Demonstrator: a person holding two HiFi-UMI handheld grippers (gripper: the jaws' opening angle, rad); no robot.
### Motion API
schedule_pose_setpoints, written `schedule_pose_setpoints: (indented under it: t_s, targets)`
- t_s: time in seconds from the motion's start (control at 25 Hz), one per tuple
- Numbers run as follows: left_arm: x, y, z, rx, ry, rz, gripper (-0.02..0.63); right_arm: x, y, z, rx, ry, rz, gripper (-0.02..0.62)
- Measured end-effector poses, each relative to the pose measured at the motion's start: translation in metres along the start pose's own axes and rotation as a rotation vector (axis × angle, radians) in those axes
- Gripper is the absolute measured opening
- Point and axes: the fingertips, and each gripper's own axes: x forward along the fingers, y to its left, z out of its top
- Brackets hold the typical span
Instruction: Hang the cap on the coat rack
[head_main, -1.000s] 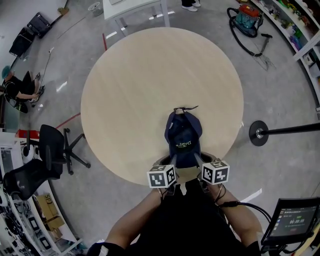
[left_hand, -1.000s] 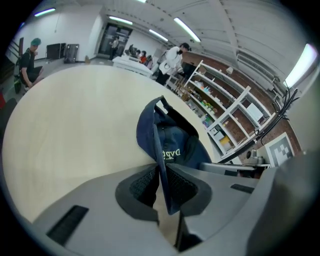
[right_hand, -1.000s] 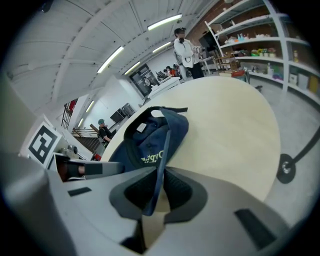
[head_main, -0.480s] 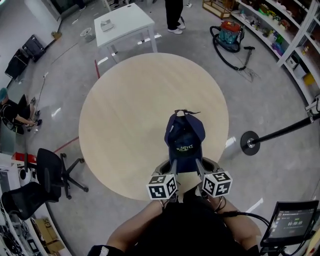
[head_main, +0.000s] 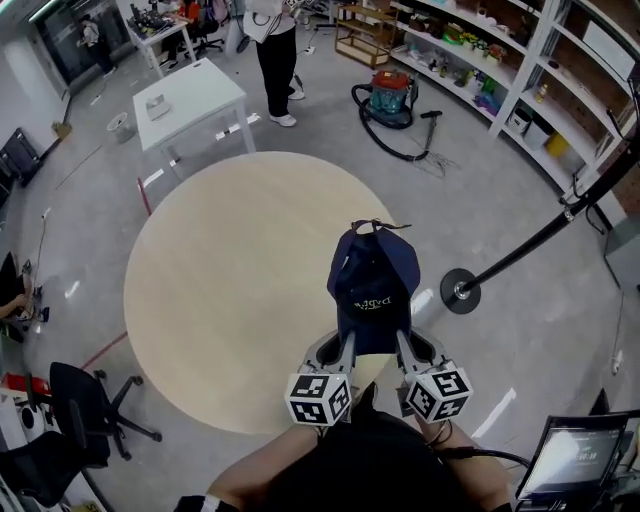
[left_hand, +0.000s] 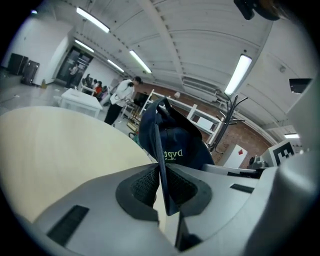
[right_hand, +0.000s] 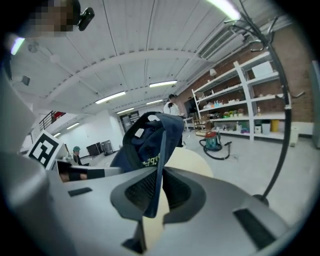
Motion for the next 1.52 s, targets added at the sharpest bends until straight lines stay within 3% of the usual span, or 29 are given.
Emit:
schedule_pose_setpoints:
  t_s: [0.16,0.32,0.6,0.92,1.52]
  targets:
    - [-0.004,-0.012,0.004,0.026,0.014,-0.103,0.037,-0.020,0.005,0.004,-0.011,-0.047,-0.098,0.032]
    - [0.005,-0.036,-0.016,0.045,0.071,-0.188,0.035,-0.046,-0.014,-0.011,0.023,-0.061,-0.182,0.032]
    - [0.013,-0.103,-0.034,0.126,0.124,-0.311,0.035,-0.109,-0.047,-0.011,0.060,-0.151,-0.316,0.031]
    - [0.020,-0.182,-0.036,0.233,0.057,-0.360,0.037,-0.171,-0.090,0.006,0.048,-0.268,-0.342,0.031]
    - [0.053,-0.323,-0.060,0.346,-0.037,-0.446,0.037,-0.276,-0.186,0.032,0.002,-0.434,-0.382,0.029]
